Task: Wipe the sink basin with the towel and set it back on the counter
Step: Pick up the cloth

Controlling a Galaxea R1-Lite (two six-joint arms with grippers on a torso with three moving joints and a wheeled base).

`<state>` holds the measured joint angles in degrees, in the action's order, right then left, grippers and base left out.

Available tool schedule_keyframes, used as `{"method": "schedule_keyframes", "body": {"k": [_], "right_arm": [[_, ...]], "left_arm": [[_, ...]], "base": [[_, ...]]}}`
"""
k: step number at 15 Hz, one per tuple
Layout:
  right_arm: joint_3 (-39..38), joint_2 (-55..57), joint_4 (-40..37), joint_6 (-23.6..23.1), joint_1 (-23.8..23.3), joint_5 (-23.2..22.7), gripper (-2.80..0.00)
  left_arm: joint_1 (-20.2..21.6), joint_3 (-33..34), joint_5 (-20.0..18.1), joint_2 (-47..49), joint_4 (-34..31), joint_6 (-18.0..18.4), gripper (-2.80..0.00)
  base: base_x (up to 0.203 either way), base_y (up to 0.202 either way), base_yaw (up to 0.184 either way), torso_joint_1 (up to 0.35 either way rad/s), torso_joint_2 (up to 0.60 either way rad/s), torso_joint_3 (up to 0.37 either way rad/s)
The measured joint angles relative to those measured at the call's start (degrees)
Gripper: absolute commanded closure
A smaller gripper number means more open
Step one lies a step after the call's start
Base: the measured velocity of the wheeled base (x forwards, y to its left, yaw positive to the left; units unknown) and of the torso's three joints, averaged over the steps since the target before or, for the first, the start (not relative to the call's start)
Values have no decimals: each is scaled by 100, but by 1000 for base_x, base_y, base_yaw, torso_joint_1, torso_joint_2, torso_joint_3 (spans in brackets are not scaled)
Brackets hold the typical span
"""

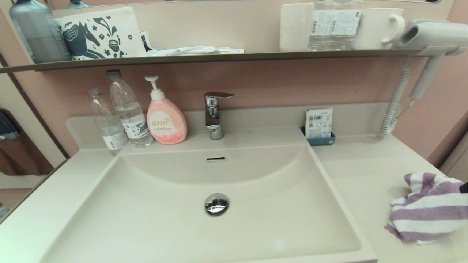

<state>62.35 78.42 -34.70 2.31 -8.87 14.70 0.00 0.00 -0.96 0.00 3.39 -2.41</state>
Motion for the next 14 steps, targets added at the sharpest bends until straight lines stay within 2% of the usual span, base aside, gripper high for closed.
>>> {"method": "schedule_keyframes", "body": {"k": [3, 7, 11, 14], "right_arm": [[167, 464, 3, -494, -53, 7, -280], [262, 877, 93, -810, -64, -172, -280], [264, 1231, 134, -843, -104, -364, -280], [160, 1448, 474, -822, -126, -489, -280]], "left_arm": [[0, 0, 0, 0, 0, 2, 0], [0, 0, 0, 0, 0, -1, 0], [0, 0, 0, 0, 0, 0, 0], [0, 0, 0, 0, -1, 1, 0]], "base": [[0, 0, 0, 0, 0, 0], [0, 0, 0, 0, 0, 0], [0, 0, 0, 0, 0, 0], [0, 0, 0, 0, 0, 0]]}}
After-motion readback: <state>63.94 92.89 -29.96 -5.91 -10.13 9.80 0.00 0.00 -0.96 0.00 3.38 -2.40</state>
